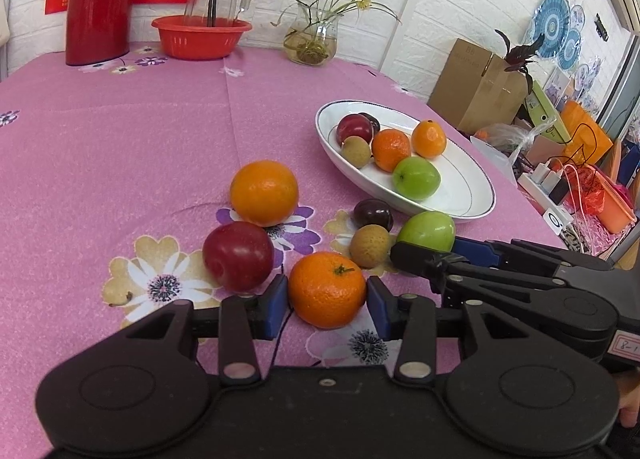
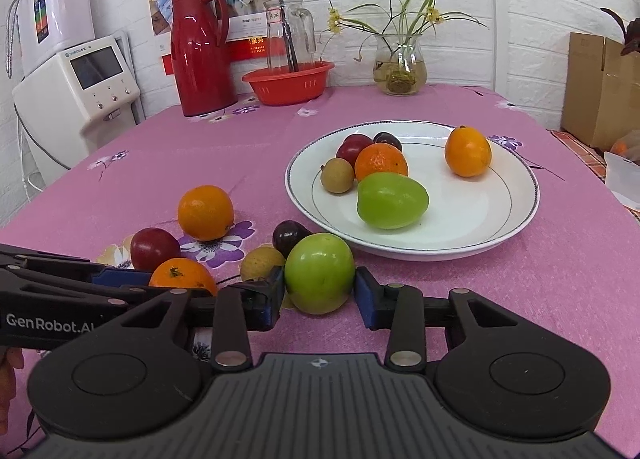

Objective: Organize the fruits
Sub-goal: 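Carry the orange and green apple over the white plate and lower them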

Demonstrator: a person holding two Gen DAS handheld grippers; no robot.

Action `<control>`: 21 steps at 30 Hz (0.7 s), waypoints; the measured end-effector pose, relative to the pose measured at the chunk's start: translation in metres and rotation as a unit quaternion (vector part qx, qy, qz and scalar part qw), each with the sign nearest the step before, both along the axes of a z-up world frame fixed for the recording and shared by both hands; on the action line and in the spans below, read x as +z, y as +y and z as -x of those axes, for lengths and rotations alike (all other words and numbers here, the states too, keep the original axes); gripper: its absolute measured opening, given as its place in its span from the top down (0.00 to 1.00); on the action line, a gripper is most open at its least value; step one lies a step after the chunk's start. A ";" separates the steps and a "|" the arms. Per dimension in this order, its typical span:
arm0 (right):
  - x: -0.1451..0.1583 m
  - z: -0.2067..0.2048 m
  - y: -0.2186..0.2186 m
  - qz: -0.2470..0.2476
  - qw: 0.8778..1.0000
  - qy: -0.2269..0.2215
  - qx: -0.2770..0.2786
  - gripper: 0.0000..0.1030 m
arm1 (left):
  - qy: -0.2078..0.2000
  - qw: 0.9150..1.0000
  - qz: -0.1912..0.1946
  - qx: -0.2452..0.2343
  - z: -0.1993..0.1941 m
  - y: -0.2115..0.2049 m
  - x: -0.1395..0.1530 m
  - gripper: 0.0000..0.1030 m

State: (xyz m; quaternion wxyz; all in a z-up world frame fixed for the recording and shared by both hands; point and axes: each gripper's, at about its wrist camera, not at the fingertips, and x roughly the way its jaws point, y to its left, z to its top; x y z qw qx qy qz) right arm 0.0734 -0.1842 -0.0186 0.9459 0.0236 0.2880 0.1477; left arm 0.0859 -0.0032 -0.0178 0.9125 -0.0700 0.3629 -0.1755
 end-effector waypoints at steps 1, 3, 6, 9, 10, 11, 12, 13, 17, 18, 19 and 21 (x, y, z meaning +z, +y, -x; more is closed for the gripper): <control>0.000 0.001 -0.001 -0.001 1.000 0.000 -0.001 0.37 | 0.000 1.000 -0.001 0.001 0.000 -0.001 0.000 0.00; 0.001 0.004 -0.003 -0.002 1.000 -0.002 -0.003 0.37 | 0.001 1.000 -0.002 0.001 0.002 -0.002 0.001 0.00; 0.003 0.008 -0.007 -0.008 1.000 -0.007 -0.003 0.37 | -0.002 1.000 -0.002 -0.002 0.004 -0.005 0.003 0.00; 0.005 0.015 -0.010 -0.013 1.000 -0.014 0.000 0.37 | -0.008 1.000 -0.002 -0.002 0.008 -0.008 0.007 0.00; 0.006 0.018 -0.011 -0.016 1.000 -0.016 0.002 0.37 | -0.010 1.000 -0.002 -0.002 0.009 -0.009 0.009 0.00; 0.007 0.020 -0.013 -0.019 1.000 -0.019 0.003 0.37 | -0.013 1.000 -0.001 -0.002 0.009 -0.010 0.011 0.00; 0.008 0.023 -0.015 -0.022 1.000 -0.022 0.004 0.37 | -0.015 1.000 0.000 -0.002 0.010 -0.012 0.013 0.00; 0.010 0.025 -0.017 -0.024 0.999 -0.025 0.003 0.37 | -0.018 1.000 0.001 -0.003 0.011 -0.014 0.016 0.00; 0.018 0.032 -0.027 -0.025 0.998 -0.049 -0.008 0.37 | -0.032 0.999 0.006 -0.011 0.013 -0.023 0.028 0.00; 0.020 0.033 -0.030 -0.025 0.998 -0.055 -0.011 0.37 | -0.036 0.999 0.009 -0.014 0.012 -0.026 0.032 0.00; 0.022 0.034 -0.034 -0.025 0.998 -0.059 -0.015 0.37 | -0.039 0.999 0.012 -0.017 0.012 -0.028 0.035 0.00; 0.026 0.034 -0.041 -0.026 0.997 -0.070 -0.024 0.37 | -0.045 0.999 0.014 -0.024 0.009 -0.035 0.041 0.00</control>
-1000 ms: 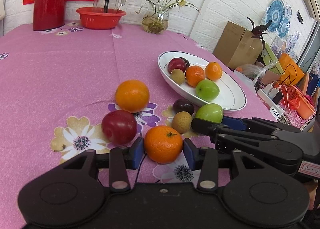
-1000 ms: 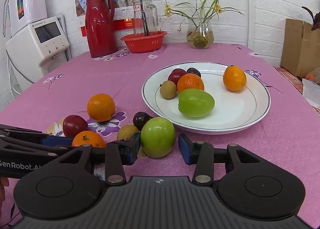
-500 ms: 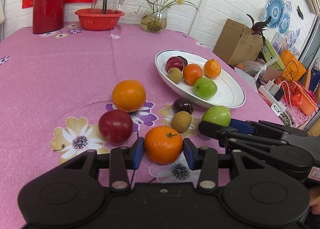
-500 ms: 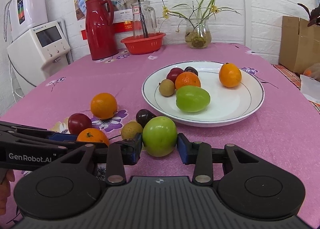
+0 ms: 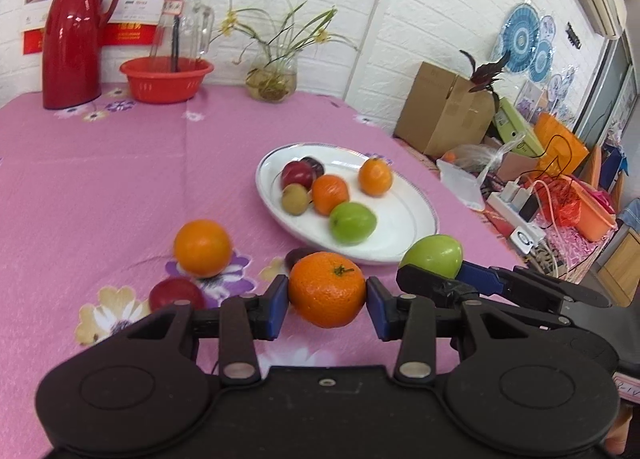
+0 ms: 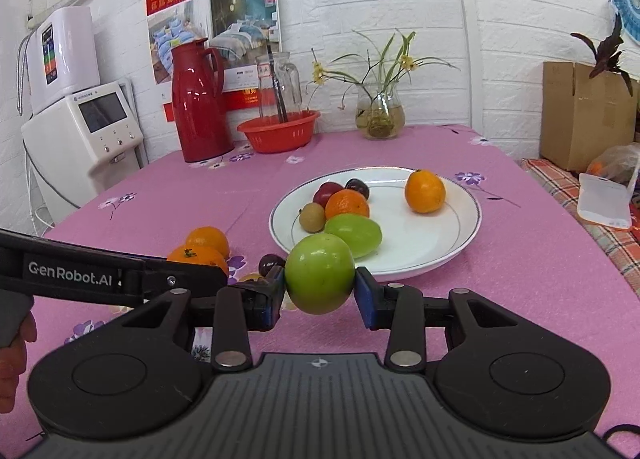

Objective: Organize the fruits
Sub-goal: 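Carry the orange and green apple over the white plate and lower them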

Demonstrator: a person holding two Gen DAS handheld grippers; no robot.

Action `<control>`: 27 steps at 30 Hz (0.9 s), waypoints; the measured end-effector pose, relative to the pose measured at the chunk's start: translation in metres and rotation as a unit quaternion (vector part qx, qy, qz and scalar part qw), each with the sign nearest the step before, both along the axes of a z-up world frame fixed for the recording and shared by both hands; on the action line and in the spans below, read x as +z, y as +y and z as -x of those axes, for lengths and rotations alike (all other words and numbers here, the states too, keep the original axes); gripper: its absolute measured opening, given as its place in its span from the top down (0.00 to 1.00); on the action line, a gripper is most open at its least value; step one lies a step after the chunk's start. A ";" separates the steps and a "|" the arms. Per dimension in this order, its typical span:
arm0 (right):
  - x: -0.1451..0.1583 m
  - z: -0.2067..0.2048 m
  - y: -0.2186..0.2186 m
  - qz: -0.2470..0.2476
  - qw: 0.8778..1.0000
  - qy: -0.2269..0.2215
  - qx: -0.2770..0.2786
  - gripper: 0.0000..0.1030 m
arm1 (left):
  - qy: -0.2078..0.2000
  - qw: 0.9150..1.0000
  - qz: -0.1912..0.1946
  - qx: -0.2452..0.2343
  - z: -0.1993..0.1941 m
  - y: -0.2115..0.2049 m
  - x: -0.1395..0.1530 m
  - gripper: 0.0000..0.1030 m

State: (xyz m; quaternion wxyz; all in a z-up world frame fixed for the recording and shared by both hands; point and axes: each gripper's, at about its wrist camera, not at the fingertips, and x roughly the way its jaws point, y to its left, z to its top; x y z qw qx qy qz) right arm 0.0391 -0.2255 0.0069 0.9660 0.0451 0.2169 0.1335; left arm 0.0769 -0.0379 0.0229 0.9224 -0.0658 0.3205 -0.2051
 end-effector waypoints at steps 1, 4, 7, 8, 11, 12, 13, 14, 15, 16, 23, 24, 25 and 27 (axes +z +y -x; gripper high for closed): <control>0.001 -0.001 -0.003 0.001 1.000 -0.003 -0.004 0.37 | -0.003 1.000 -0.001 -0.002 -0.002 -0.003 0.003 0.00; 0.004 -0.003 -0.014 0.002 1.000 -0.011 -0.017 0.37 | -0.010 1.000 0.001 -0.005 -0.011 -0.012 0.009 0.00; 0.006 -0.009 -0.022 -0.001 1.000 -0.016 -0.026 0.37 | -0.015 1.000 -0.002 -0.002 -0.024 -0.019 0.012 0.00; 0.006 -0.012 -0.024 -0.001 0.999 -0.018 -0.029 0.37 | -0.015 1.000 -0.004 -0.001 -0.029 -0.021 0.011 0.00; 0.006 -0.022 -0.027 0.004 0.999 -0.019 -0.034 0.37 | -0.011 1.000 -0.013 0.004 -0.045 -0.026 0.010 0.00; 0.005 -0.026 -0.027 0.007 0.999 -0.019 -0.035 0.37 | -0.009 1.000 -0.016 0.006 -0.050 -0.027 0.009 0.00; 0.005 -0.030 -0.027 0.009 0.999 -0.020 -0.037 0.37 | -0.007 1.000 -0.017 0.008 -0.055 -0.027 0.007 0.00; 0.004 -0.034 -0.029 0.012 0.999 -0.019 -0.037 0.37 | -0.005 1.000 -0.018 0.010 -0.059 -0.027 0.005 0.00; 0.003 -0.037 -0.030 0.013 0.999 -0.019 -0.038 0.37 | -0.002 1.000 -0.017 0.011 -0.064 -0.026 0.004 0.00; 0.002 -0.041 -0.031 0.015 0.999 -0.018 -0.040 0.37 | 0.002 1.000 -0.017 0.011 -0.067 -0.026 0.002 0.00; -0.003 -0.064 -0.036 0.019 0.998 -0.004 -0.052 0.37 | 0.017 1.000 -0.023 0.004 -0.085 -0.029 -0.009 0.00; -0.004 -0.067 -0.035 0.020 0.998 -0.003 -0.053 0.37 | 0.020 1.000 -0.023 0.004 -0.087 -0.029 -0.010 0.00; -0.004 -0.070 -0.036 0.021 0.998 -0.002 -0.054 0.37 | 0.022 0.999 -0.023 0.004 -0.090 -0.029 -0.012 0.00; -0.005 -0.076 -0.036 0.022 0.998 0.000 -0.055 0.37 | 0.025 0.999 -0.024 0.003 -0.093 -0.029 -0.014 0.00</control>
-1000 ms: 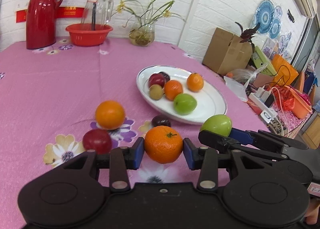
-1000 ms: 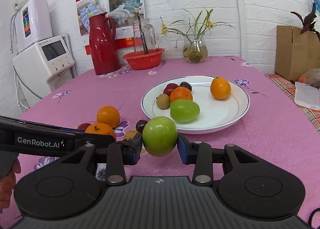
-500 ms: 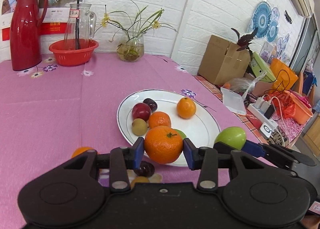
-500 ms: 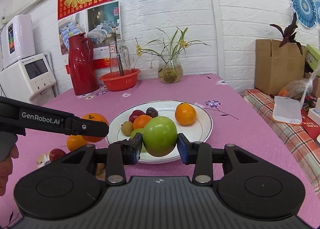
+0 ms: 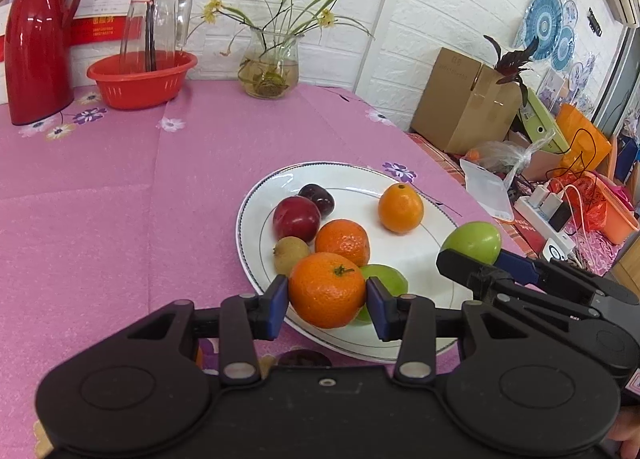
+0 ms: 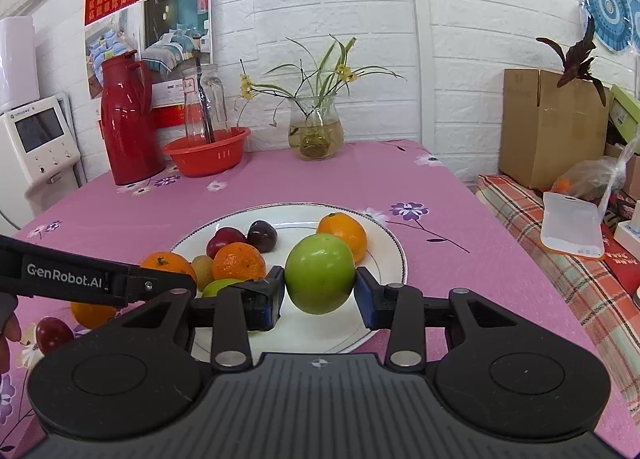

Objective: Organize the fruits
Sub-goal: 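Carry the orange and green apple over the white plate and lower them, then open both tools to release the orange and green apple on the plate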

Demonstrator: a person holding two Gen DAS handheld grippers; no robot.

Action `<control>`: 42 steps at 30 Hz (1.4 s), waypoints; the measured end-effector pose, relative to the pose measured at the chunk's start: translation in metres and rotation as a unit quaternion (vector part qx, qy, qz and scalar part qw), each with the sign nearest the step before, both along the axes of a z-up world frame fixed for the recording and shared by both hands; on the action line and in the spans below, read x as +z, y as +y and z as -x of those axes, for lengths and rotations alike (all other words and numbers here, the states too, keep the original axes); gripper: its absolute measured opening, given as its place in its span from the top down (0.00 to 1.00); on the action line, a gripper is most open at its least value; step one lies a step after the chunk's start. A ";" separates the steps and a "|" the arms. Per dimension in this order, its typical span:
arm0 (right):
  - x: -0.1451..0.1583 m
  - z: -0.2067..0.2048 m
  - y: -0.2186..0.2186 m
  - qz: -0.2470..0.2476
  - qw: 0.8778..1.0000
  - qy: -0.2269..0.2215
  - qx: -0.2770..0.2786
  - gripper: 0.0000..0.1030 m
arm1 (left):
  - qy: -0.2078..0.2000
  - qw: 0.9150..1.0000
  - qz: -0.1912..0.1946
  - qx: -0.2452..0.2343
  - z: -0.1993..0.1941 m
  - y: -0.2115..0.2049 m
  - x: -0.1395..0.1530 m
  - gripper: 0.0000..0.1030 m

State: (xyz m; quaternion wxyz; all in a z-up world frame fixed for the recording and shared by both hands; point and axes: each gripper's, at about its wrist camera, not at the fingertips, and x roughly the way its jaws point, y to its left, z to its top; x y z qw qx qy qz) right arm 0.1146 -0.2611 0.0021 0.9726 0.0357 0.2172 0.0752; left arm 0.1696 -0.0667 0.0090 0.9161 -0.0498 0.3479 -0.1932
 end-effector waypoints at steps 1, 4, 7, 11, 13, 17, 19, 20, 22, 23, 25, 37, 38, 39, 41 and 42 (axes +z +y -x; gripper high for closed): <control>0.000 -0.002 0.000 0.001 1.000 0.001 0.000 0.37 | 0.000 1.000 -0.001 -0.002 -0.001 0.000 -0.001 0.00; -0.002 -0.008 0.001 0.003 1.000 0.004 0.000 0.37 | -0.001 1.000 -0.005 -0.006 -0.002 -0.001 -0.001 0.00; -0.005 -0.013 0.002 0.004 1.000 0.009 -0.002 0.37 | -0.002 1.000 -0.005 -0.011 -0.003 0.000 -0.002 0.00; -0.008 -0.018 0.003 0.004 1.000 0.017 -0.001 0.37 | -0.006 1.000 -0.006 -0.018 -0.001 0.000 -0.003 0.00; -0.009 -0.020 0.004 0.008 1.000 0.019 -0.001 0.37 | -0.006 1.000 -0.005 -0.019 -0.001 0.000 -0.003 0.00; -0.012 -0.022 0.004 0.009 1.000 0.025 -0.001 0.37 | -0.007 1.000 -0.002 -0.019 -0.001 0.000 -0.003 0.00; -0.013 -0.023 0.005 0.010 1.000 0.028 -0.003 0.37 | -0.007 1.000 -0.002 -0.019 -0.001 0.000 -0.004 0.00; -0.014 -0.024 0.005 0.010 1.000 0.028 -0.003 0.37 | -0.007 1.000 -0.001 -0.019 -0.001 0.000 -0.004 0.00; -0.014 -0.024 0.005 0.009 1.000 0.029 -0.001 0.37 | -0.007 1.000 -0.001 -0.019 -0.001 0.000 -0.004 0.00; -0.015 -0.025 0.005 0.007 1.000 0.028 -0.001 0.37 | -0.008 1.000 -0.001 -0.019 -0.001 0.000 -0.003 0.00; -0.015 -0.027 0.005 0.005 1.000 0.027 -0.001 0.37 | -0.013 1.000 0.003 -0.016 0.001 0.001 -0.002 0.00; -0.014 -0.035 0.010 -0.012 0.999 0.033 0.007 0.36 | -0.060 0.998 0.002 0.026 0.026 0.017 0.015 0.00; -0.014 -0.036 0.012 -0.012 0.999 0.033 0.009 0.36 | -0.063 0.998 0.002 0.027 0.028 0.018 0.016 0.00; -0.013 -0.037 0.014 -0.011 0.999 0.034 0.010 0.36 | -0.065 0.997 0.001 0.029 0.030 0.019 0.017 0.00; -0.013 -0.039 0.017 -0.007 0.999 0.033 0.011 0.36 | -0.065 0.997 0.001 0.028 0.033 0.021 0.018 0.00; -0.013 -0.041 0.019 -0.007 0.999 0.034 0.011 0.36 | -0.065 0.998 0.001 0.028 0.035 0.021 0.018 0.00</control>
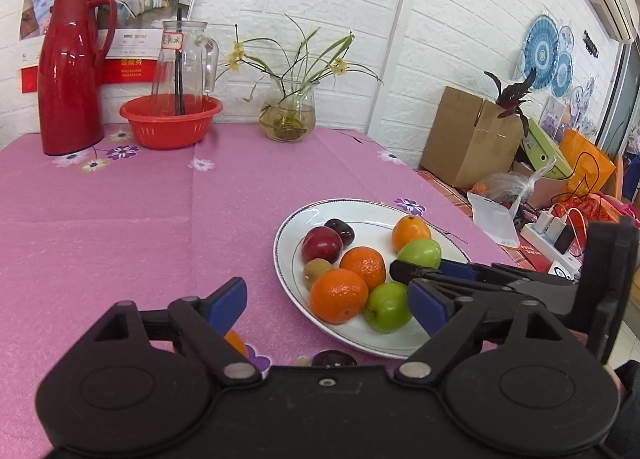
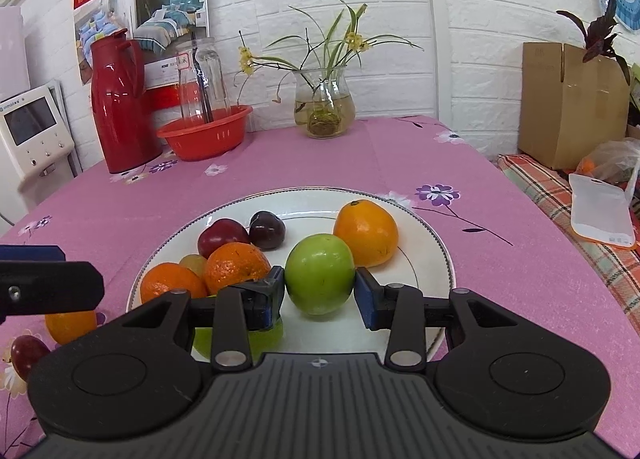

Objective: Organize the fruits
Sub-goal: 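Open both tools to release the orange and green apple on the plate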

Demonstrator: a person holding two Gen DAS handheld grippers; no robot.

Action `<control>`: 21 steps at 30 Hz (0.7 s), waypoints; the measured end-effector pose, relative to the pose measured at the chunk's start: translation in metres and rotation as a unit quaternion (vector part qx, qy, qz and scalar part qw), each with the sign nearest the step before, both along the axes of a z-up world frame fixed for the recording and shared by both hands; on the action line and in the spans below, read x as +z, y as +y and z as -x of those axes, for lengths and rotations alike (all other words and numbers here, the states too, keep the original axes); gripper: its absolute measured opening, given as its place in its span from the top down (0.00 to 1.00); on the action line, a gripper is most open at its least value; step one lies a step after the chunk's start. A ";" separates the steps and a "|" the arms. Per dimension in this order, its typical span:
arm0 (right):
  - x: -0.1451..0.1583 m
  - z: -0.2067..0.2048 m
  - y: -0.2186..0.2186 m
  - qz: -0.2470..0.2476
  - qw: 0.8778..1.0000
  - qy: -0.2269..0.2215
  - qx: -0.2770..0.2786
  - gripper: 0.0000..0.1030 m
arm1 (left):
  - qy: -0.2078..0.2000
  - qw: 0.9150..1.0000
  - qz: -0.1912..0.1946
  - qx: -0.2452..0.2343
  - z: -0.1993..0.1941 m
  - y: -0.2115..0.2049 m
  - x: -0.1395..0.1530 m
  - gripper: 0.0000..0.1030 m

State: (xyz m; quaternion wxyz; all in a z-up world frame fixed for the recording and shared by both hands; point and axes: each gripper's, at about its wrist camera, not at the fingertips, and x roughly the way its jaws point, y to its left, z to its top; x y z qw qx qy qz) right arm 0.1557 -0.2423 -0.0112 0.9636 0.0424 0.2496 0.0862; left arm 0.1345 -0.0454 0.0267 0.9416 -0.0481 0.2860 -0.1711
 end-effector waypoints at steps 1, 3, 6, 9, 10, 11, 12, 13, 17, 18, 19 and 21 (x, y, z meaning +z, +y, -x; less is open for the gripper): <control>0.000 -0.002 0.001 -0.002 1.000 0.001 0.001 0.36 | 0.000 1.000 0.000 0.000 0.001 0.000 0.000 0.00; 0.000 -0.005 0.001 -0.008 1.000 0.001 -0.001 0.36 | 0.001 1.000 -0.002 -0.001 0.003 0.002 0.000 0.00; -0.001 -0.007 0.000 -0.011 1.000 0.001 -0.002 0.34 | 0.000 1.000 -0.001 0.004 0.005 0.005 0.001 0.00; 0.001 -0.002 -0.002 -0.012 1.000 -0.008 0.000 0.31 | 0.001 1.000 0.003 0.009 0.008 0.009 0.001 0.00; 0.002 0.000 -0.003 -0.012 1.000 -0.009 0.001 0.29 | 0.002 1.000 0.004 0.010 0.009 0.010 0.001 0.00; 0.004 0.002 -0.004 -0.013 1.000 -0.013 0.001 0.25 | 0.003 1.000 0.004 0.011 0.010 0.011 0.001 0.00; 0.005 0.006 -0.005 -0.012 1.000 -0.018 0.000 0.19 | 0.003 1.000 0.003 0.011 0.012 0.011 0.001 0.00; 0.007 0.010 -0.007 -0.010 1.000 -0.024 -0.004 0.14 | 0.003 1.000 0.003 0.011 0.014 0.012 0.001 0.00; 0.014 0.029 -0.011 0.000 0.999 -0.041 -0.005 0.00 | 0.002 1.000 0.007 0.013 0.027 0.013 0.005 0.00; 0.015 0.035 -0.012 0.000 0.999 -0.046 -0.005 0.00 | 0.002 1.000 0.008 0.014 0.031 0.014 0.006 0.00; 0.016 0.041 -0.013 0.000 0.999 -0.050 -0.005 0.00 | 0.002 1.000 0.008 0.016 0.035 0.014 0.007 0.00; 0.016 0.053 -0.014 -0.001 0.998 -0.055 -0.006 0.00 | 0.002 1.000 0.012 0.020 0.043 0.015 0.008 0.00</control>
